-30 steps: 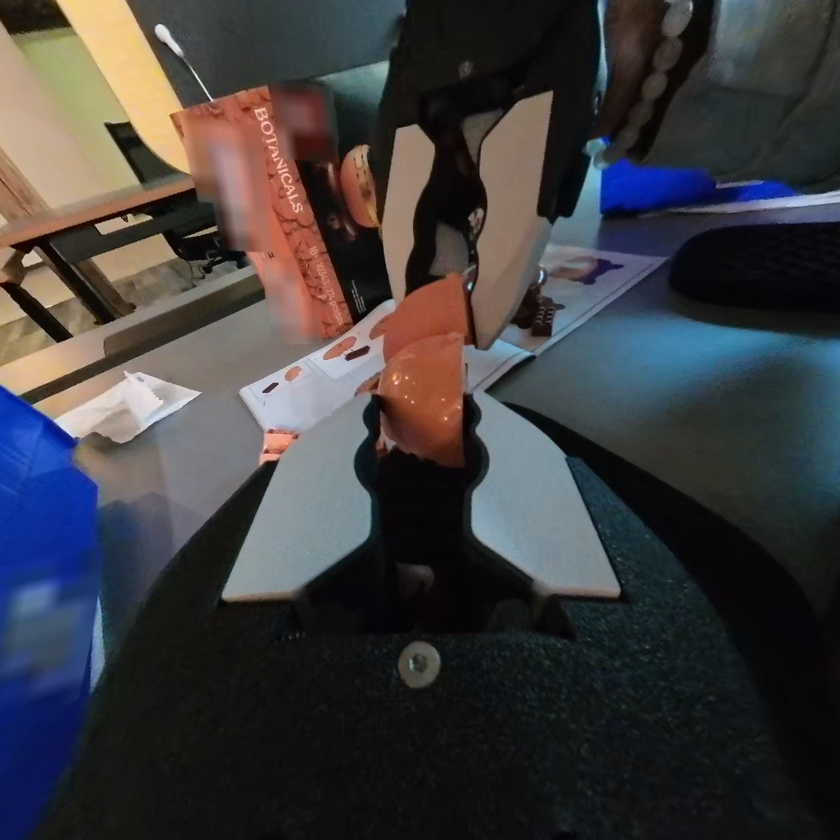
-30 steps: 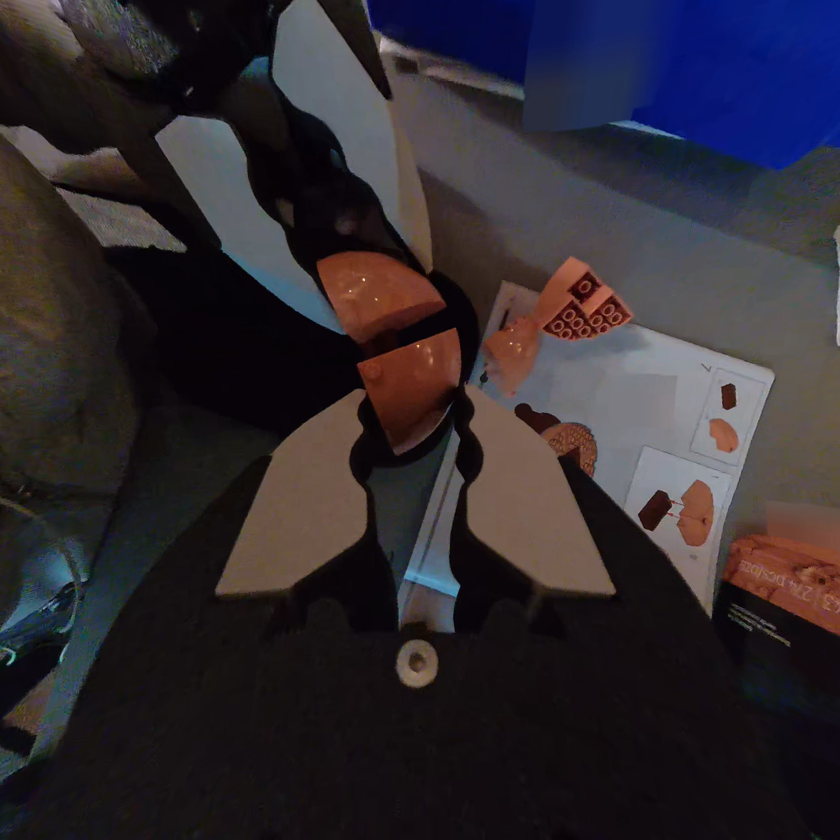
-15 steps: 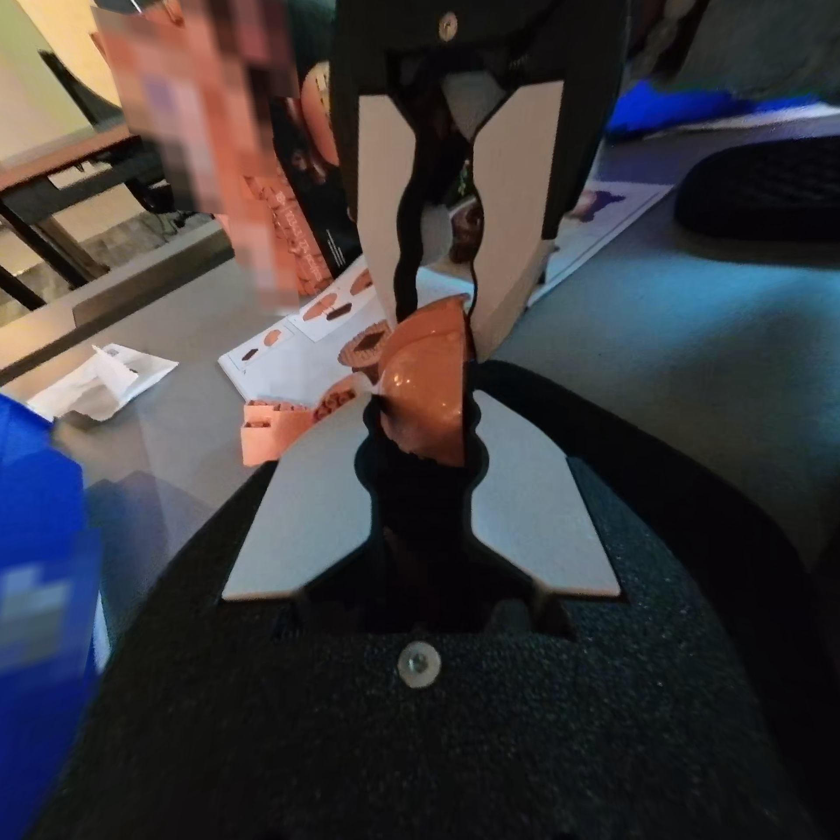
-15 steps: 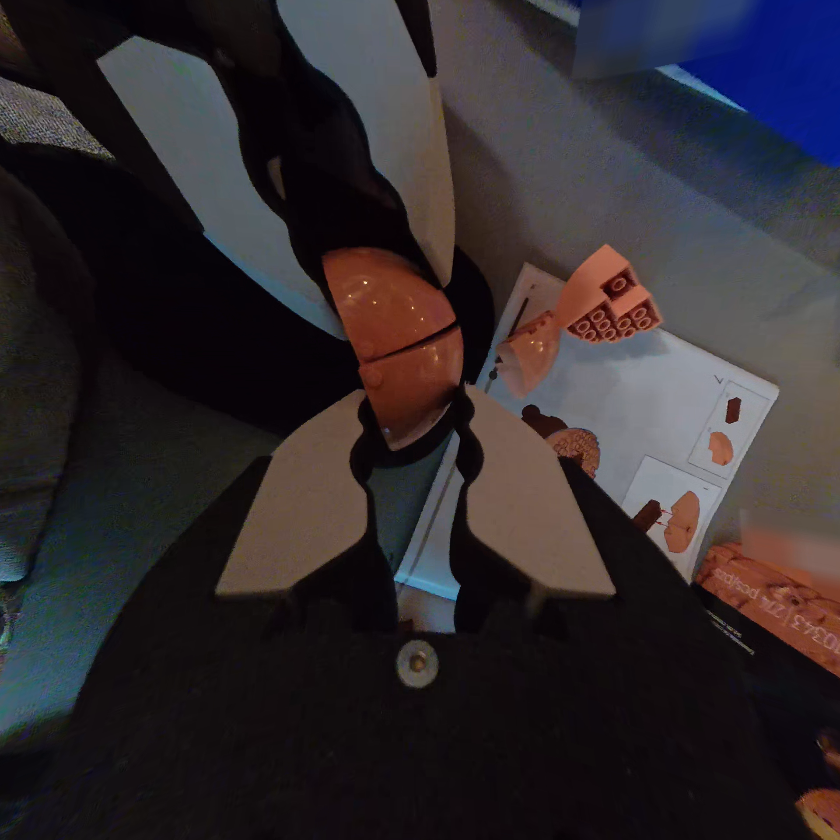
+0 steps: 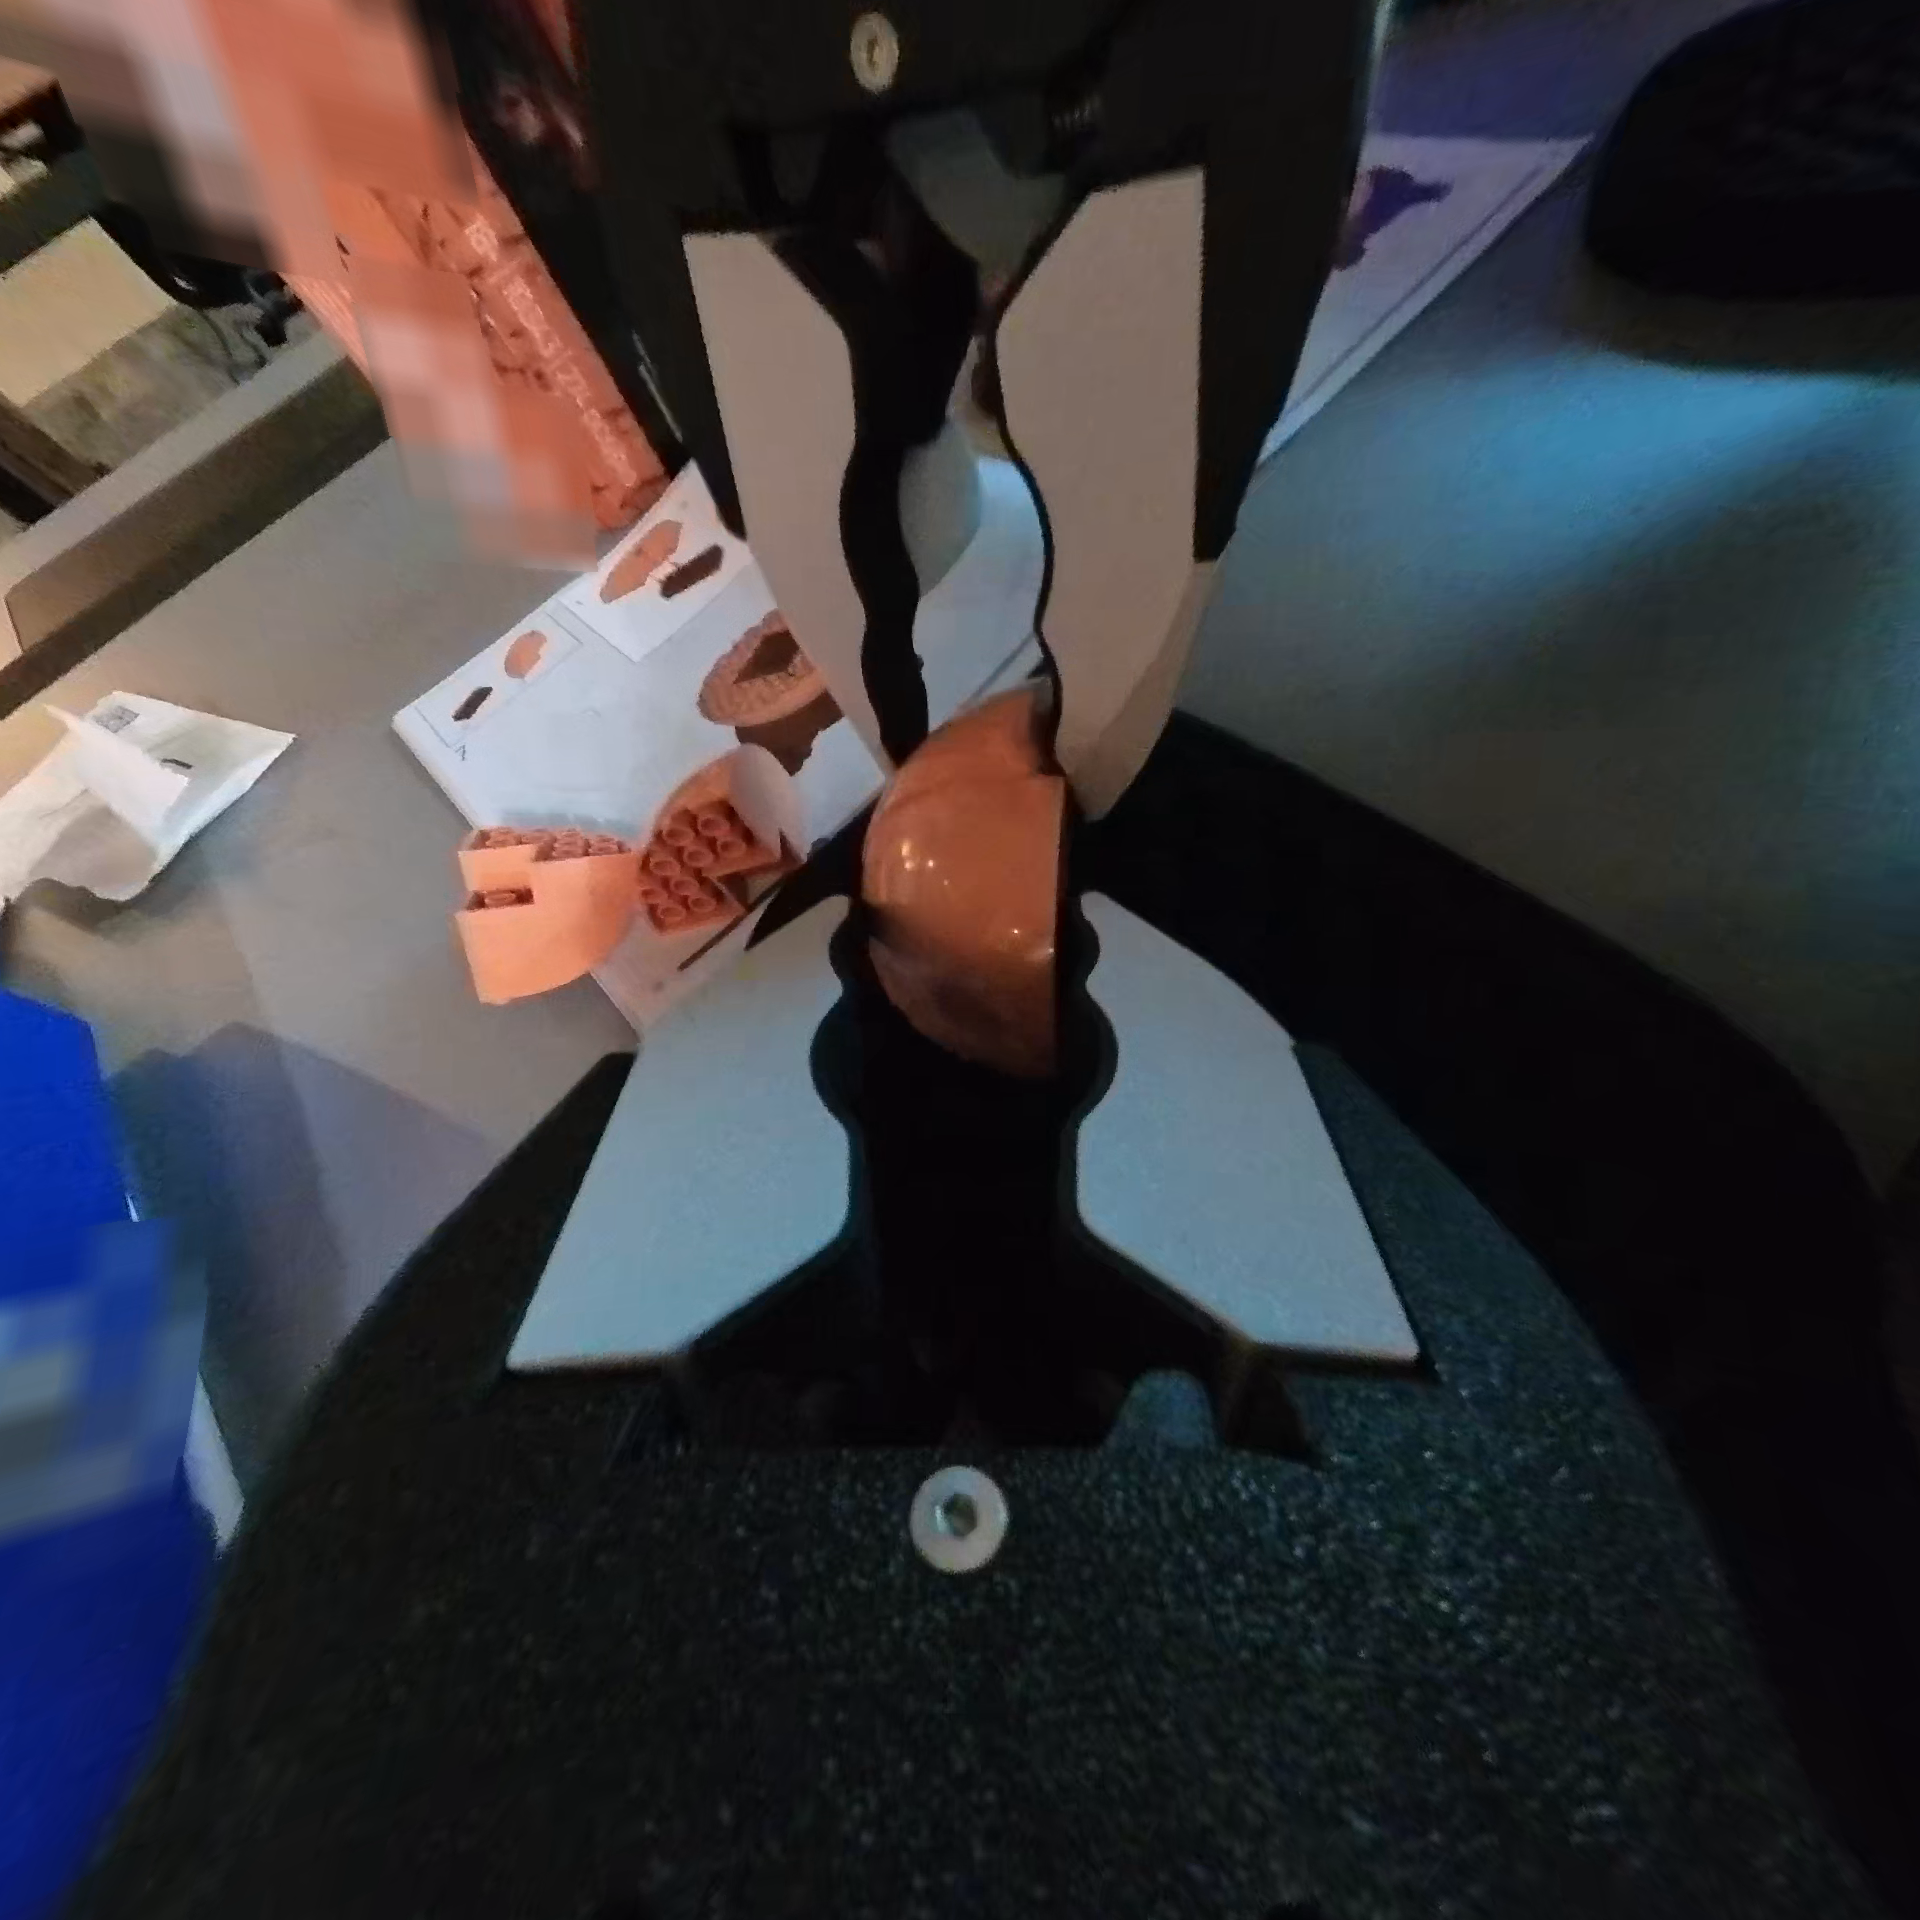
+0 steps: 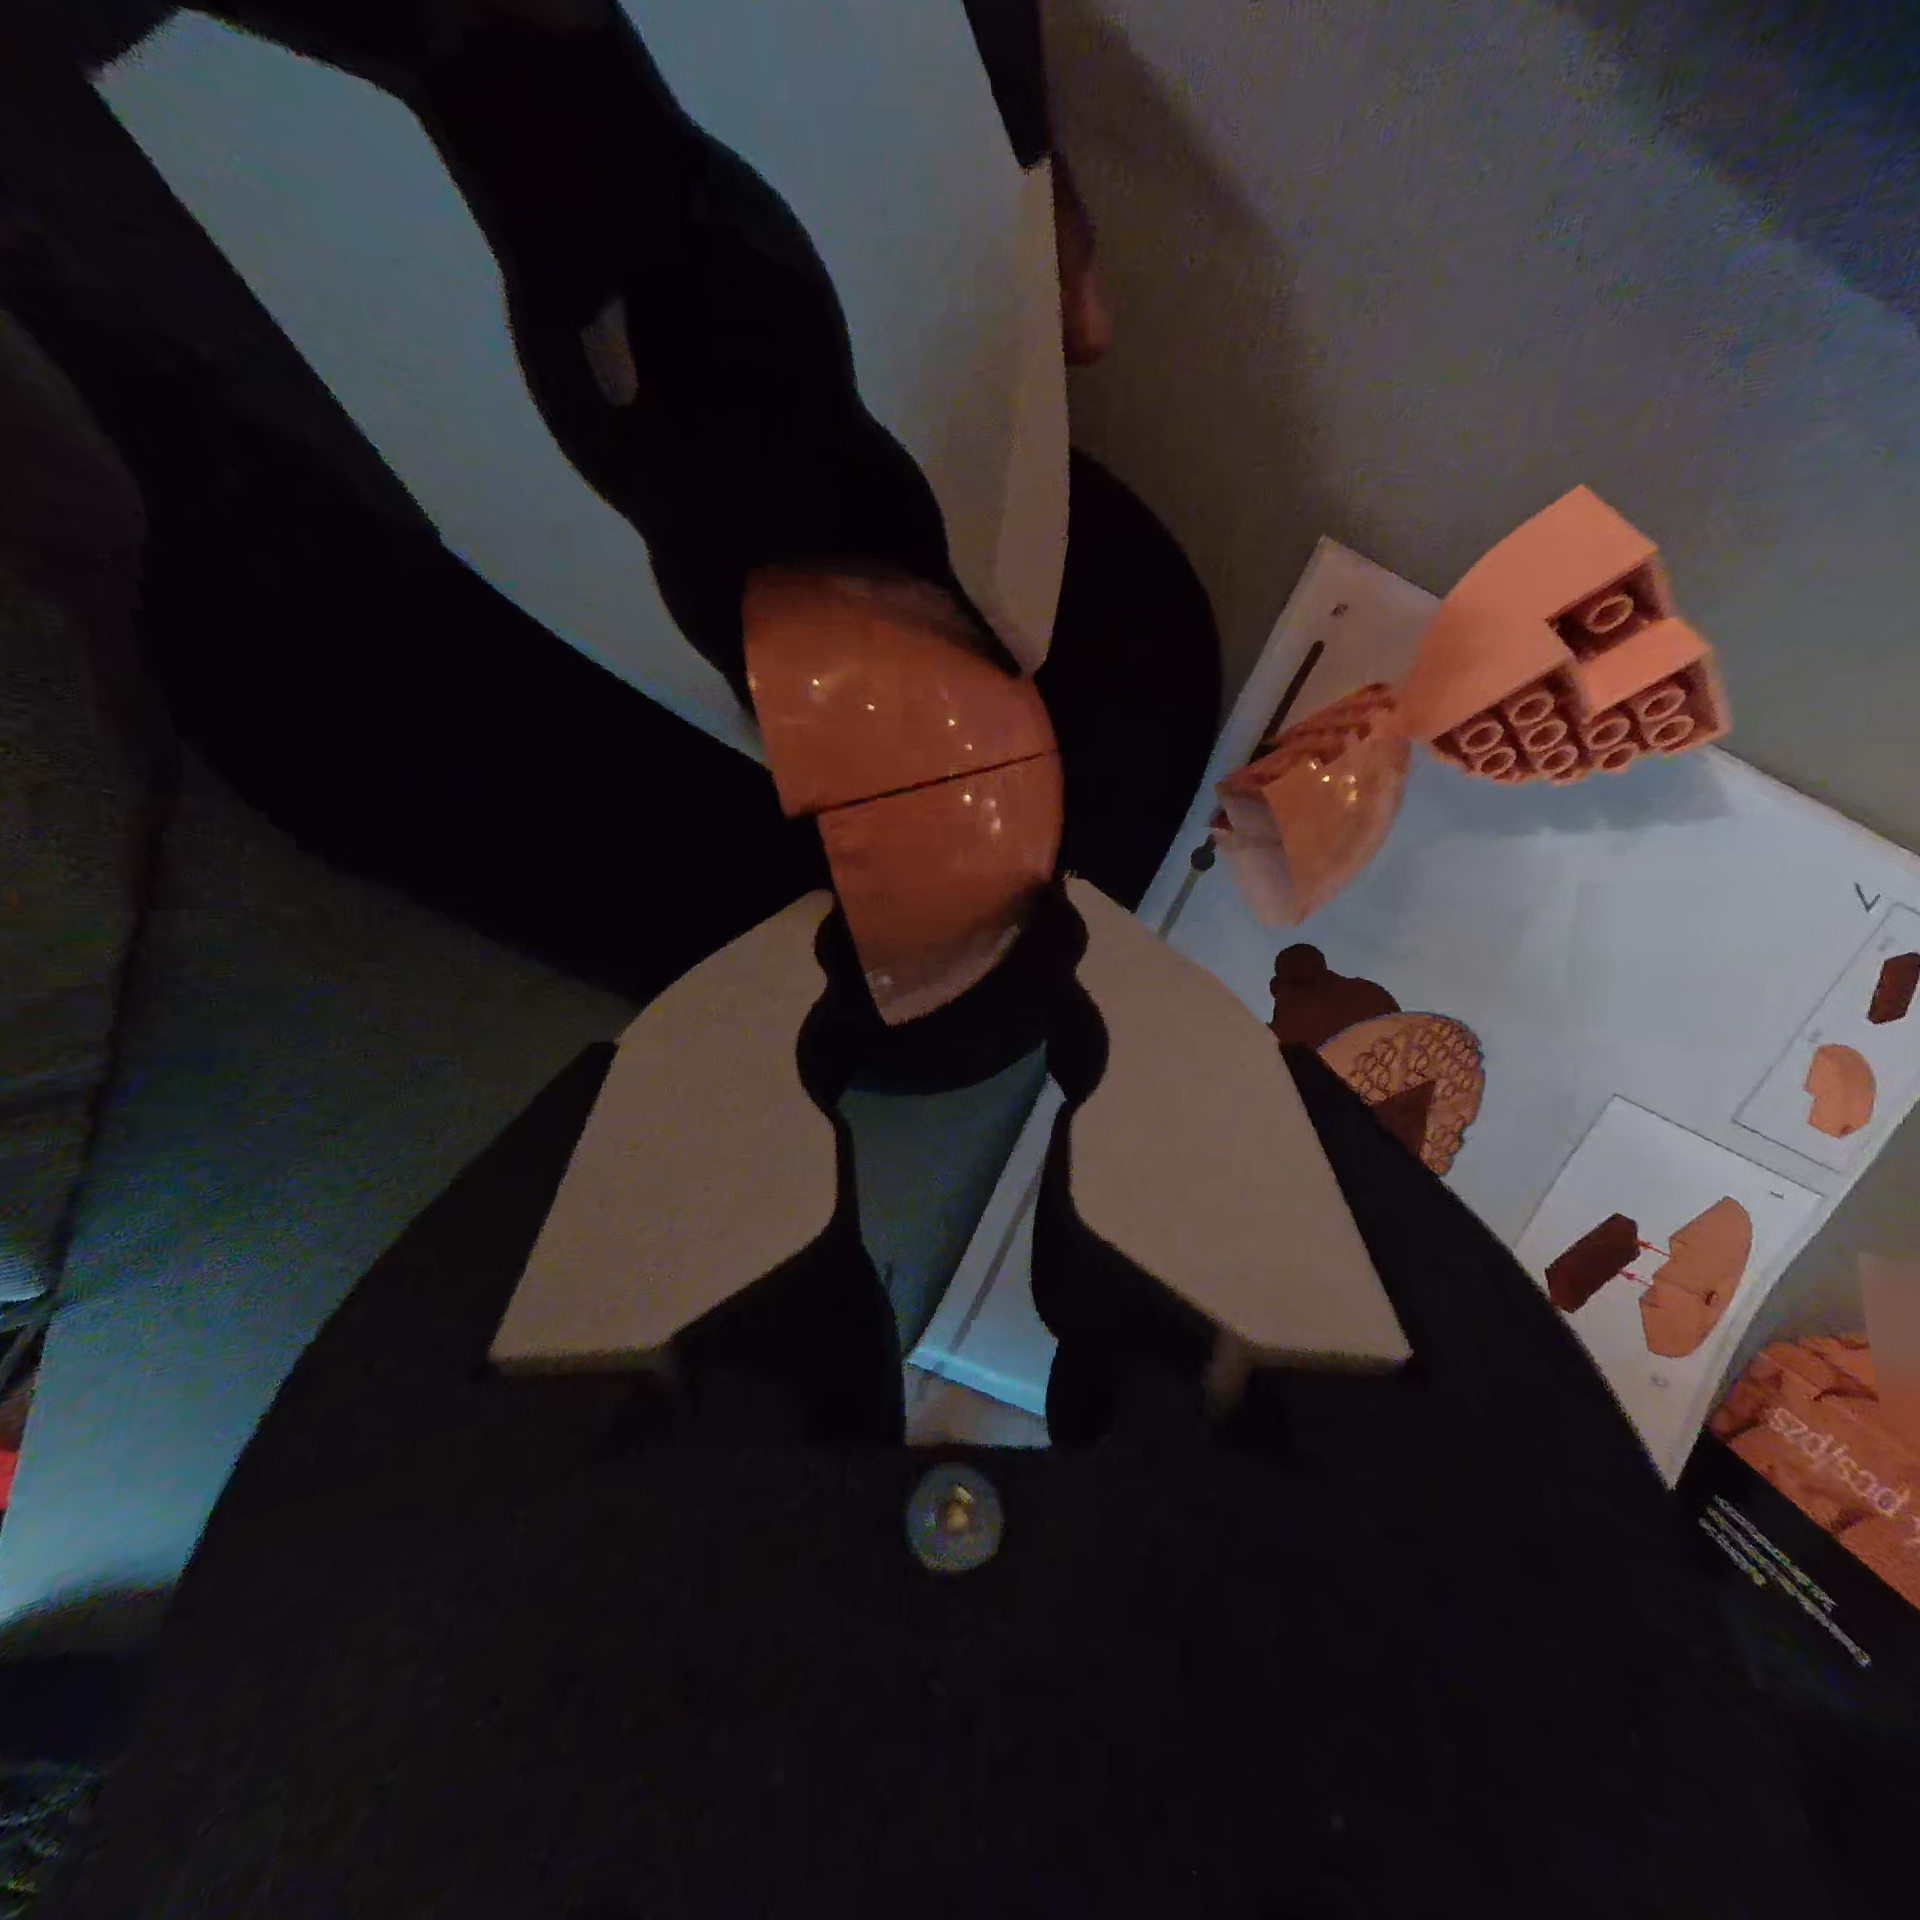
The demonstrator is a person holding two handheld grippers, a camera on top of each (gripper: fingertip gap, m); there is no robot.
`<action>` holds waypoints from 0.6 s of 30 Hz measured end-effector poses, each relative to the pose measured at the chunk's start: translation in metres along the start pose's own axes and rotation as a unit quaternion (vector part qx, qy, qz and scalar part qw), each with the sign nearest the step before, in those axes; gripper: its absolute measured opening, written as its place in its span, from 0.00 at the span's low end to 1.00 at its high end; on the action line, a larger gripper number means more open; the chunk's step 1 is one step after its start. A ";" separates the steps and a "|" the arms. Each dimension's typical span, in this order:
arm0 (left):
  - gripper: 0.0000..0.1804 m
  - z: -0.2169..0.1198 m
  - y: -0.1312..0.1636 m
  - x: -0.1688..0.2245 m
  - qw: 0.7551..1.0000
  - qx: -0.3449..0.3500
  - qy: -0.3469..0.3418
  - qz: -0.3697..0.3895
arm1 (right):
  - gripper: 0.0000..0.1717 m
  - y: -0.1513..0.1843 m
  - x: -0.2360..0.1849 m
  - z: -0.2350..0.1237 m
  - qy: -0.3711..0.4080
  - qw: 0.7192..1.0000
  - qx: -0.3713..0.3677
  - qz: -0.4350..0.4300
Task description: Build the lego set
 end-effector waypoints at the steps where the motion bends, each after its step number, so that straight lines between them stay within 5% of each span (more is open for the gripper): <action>1: 0.20 0.001 0.001 0.000 1.000 -0.008 0.001 -0.001 | 0.22 0.000 -0.001 0.001 -0.005 1.000 0.001 0.002; 7: 0.20 0.001 0.001 -0.002 1.000 -0.010 0.008 -0.011 | 0.26 0.007 -0.001 0.001 -0.030 0.999 0.028 0.022; 18: 0.20 0.004 0.002 -0.001 1.000 -0.022 0.008 -0.006 | 0.20 0.018 0.006 -0.001 -0.057 0.994 0.086 0.040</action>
Point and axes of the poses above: each gripper's, where its closed fingertips meet, z out along the fingers, y out of its underside, x = y × z across the jaws, the point moved 9 cm from there along -z, back along the fingers, and after that the axes turned 15 degrees about y, right-handed, at the moved point
